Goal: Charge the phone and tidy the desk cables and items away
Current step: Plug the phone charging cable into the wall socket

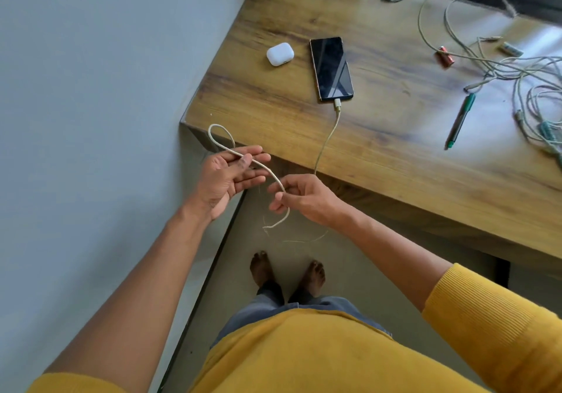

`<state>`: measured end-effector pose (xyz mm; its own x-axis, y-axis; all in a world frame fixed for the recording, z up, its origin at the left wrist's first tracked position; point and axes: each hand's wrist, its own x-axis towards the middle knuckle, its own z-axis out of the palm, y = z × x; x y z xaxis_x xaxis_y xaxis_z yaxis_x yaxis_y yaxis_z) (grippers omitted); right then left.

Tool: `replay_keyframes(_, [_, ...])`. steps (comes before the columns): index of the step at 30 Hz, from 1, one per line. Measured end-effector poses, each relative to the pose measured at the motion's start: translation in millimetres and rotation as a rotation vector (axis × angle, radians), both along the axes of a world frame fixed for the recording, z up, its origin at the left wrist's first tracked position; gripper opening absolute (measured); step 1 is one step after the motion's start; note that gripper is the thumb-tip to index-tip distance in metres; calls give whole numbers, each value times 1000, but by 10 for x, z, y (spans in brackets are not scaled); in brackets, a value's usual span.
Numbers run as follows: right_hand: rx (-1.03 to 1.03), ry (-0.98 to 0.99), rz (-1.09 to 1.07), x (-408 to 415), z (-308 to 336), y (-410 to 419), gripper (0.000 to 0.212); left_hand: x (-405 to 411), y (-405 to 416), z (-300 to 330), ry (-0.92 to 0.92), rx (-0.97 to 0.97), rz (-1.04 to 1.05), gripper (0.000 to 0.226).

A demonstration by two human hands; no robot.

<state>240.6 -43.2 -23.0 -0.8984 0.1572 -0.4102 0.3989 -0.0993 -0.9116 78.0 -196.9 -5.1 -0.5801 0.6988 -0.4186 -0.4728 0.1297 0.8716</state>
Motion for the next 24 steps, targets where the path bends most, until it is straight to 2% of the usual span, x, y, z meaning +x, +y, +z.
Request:
replay_keyframes(5, [16,-39,81,85,-9,210,17,-4,91,120,-111,106,240,21])
replay_keyframes(10, [240,-122,270,168,-33,277,9,-50,159,228,-225,218,469,15])
replay_keyframes(13, [259,-154,291,230,-106,253,9,-20,188,231,-232,238,512,15])
replay_keyframes(16, [91,-118,179,222,-53,240,11,162,173,139,-229,156,389,33])
replay_keyframes(19, [-89,-60,30,154,72,281,13,426,89,30,-89,-72,108,51])
replay_keyframes(21, [-179,-12,-51,107,159,336,15,592,10,-5,34,-175,-77,51])
replay_keyframes(24, [-317,23,-140,23,290,421,23,759,-77,-17,184,-254,-264,37])
